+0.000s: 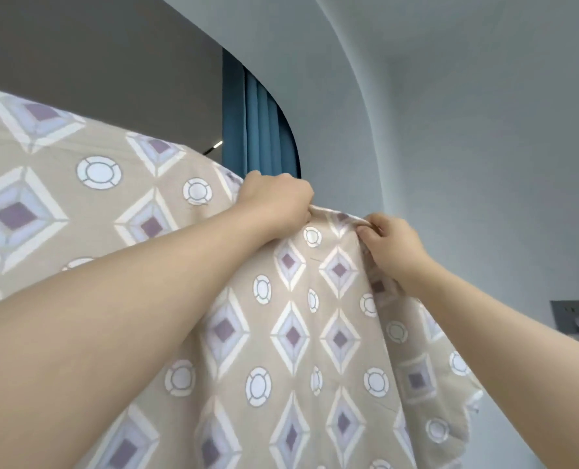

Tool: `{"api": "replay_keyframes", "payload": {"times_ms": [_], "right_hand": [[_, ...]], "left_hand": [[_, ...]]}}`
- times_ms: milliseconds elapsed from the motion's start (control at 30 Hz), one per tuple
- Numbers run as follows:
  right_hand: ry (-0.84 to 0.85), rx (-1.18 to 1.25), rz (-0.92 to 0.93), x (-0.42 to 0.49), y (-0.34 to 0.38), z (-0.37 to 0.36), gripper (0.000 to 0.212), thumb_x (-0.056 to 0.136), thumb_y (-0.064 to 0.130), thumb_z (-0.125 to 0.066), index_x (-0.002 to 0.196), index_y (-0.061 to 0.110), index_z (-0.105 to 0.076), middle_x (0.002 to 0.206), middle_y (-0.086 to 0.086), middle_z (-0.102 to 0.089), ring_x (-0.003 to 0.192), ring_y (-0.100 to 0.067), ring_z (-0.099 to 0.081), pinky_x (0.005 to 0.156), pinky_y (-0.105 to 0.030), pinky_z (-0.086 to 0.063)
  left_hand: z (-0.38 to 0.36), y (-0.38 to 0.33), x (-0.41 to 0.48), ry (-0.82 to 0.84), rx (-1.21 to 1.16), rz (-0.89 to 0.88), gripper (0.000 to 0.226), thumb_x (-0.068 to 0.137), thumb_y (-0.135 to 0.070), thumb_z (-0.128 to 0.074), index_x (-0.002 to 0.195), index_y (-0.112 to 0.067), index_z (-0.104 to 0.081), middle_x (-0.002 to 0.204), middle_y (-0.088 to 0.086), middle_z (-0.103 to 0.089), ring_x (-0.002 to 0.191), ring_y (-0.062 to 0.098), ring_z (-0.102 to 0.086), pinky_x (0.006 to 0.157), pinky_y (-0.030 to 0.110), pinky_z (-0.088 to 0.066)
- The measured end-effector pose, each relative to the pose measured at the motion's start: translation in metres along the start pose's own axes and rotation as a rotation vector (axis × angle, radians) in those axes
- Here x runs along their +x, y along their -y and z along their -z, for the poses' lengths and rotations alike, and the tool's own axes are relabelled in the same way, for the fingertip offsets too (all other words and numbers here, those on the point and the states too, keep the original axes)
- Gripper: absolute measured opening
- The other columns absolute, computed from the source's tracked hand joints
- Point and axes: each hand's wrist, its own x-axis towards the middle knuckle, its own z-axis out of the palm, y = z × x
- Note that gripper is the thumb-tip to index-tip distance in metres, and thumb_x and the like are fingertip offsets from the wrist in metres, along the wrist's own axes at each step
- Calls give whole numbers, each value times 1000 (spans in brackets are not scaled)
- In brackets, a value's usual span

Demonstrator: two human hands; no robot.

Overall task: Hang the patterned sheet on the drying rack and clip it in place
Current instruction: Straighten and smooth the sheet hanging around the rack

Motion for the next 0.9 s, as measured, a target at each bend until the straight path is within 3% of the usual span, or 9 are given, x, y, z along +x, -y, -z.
{"api": "replay_keyframes", "payload": {"times_ms": [100, 167, 333, 400, 467, 533, 600, 733, 900], "right_hand": [[261, 128, -114, -8, -7, 20, 26, 86, 35, -63, 89, 9, -63, 82, -4, -66, 81, -25, -63, 72, -29, -51], [425, 20, -177, -13, -11, 34, 25, 82, 35, -68, 79, 11, -61, 75, -4, -63, 66, -19, -60, 56, -22, -49], [2, -92, -13, -12, -13, 50, 26, 87, 25, -60, 66, 13, -50, 61, -1, -48, 61, -16, -44, 51, -21, -31], [163, -82, -62, -12, -16, 59, 15, 84, 25, -64, 74, 16, -57, 70, 0, -55, 69, -18, -51, 57, -25, -38], [370, -271, -131, -17, -23, 67, 12, 80, 26, -68, 78, 17, -61, 73, 0, -59, 73, -21, -55, 60, -26, -41], [197, -372, -88, -18, -30, 70, 22, 82, 23, -63, 63, 18, -53, 62, 1, -52, 71, -25, -51, 57, -28, -38], [-52, -278, -71, -18, -36, 73, 28, 84, 22, -54, 58, 15, -45, 56, 2, -45, 68, -27, -47, 58, -31, -38], [133, -308, -125, -24, -38, 76, 14, 84, 21, -58, 77, 9, -59, 60, 0, -48, 69, -26, -50, 56, -28, -38], [-35, -231, -157, -40, -43, 57, 14, 84, 20, -53, 75, 10, -54, 67, -5, -56, 79, -35, -60, 72, -37, -48]], "left_hand": [[-3, -4, 4, -138, -49, 27, 28, 92, -23, -40, 64, -19, -40, 72, -2, -51, 79, 25, -50, 74, 34, -24], [-6, -7, 6, -148, -58, 24, 22, 92, -24, -40, 72, -20, -47, 74, -4, -55, 83, 24, -54, 74, 35, -23], [5, -23, 12, -81, -181, -14, 25, 92, -30, -45, 68, -21, -48, 76, -6, -51, 86, 23, -49, 81, 36, -27], [6, -26, 15, -199, -243, 14, 21, 93, -30, -43, 76, -23, -53, 79, -8, -52, 85, 20, -48, 81, 36, -26], [2, -31, 14, -69, -233, -28, 19, 93, -32, -44, 77, -26, -52, 81, -9, -53, 86, 19, -47, 84, 37, -27], [-5, -40, 11, 5, -213, -71, 26, 92, -32, -45, 68, -22, -47, 78, -7, -53, 89, 22, -51, 82, 37, -28], [-11, -47, 7, -159, -197, -52, 24, 94, -31, -41, 72, -22, -49, 80, -4, -56, 91, 25, -54, 78, 35, -26], [-21, -56, -3, -240, -202, -57, 18, 92, -24, -41, 79, -24, -52, 87, -3, -64, 92, 23, -57, 79, 36, -25], [-36, -51, -37, -521, -188, -13, 13, 83, -18, -57, 91, -26, -63, 95, -6, -66, 99, 24, -55, 85, 35, -20]]}}
